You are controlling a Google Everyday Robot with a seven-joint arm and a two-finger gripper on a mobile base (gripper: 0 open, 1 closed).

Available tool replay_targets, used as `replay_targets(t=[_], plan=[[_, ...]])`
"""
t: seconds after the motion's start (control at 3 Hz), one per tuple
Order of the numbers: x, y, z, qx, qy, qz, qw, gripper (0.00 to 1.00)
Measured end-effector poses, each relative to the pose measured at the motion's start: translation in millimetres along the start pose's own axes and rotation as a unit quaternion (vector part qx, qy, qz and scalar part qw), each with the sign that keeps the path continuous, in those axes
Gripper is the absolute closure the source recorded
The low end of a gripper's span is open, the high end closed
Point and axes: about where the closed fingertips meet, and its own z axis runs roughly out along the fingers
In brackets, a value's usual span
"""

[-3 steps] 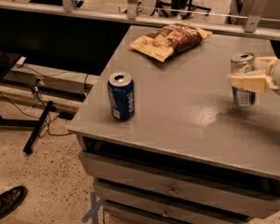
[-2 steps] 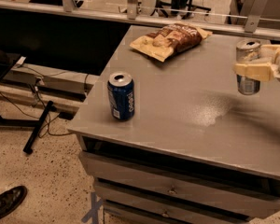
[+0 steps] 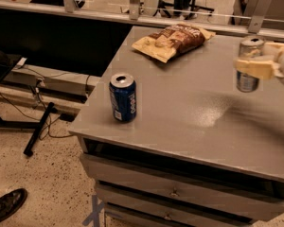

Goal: Move redbull can near brown chip bag

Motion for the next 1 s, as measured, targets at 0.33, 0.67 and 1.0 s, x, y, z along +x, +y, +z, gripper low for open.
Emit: replay_targets(t=[0.33,0.67,1.0], plan=[[-16.9,-18.8,32.0,0.035,-0.056,0.011,0.9978,1.0],[-28.6,-31.1,72.6,0.059,-0.065,0.02,0.9959,1.0],[-25.5,-37.0,134.1,0.064,-0.061,0.04,0.9953,1.0]])
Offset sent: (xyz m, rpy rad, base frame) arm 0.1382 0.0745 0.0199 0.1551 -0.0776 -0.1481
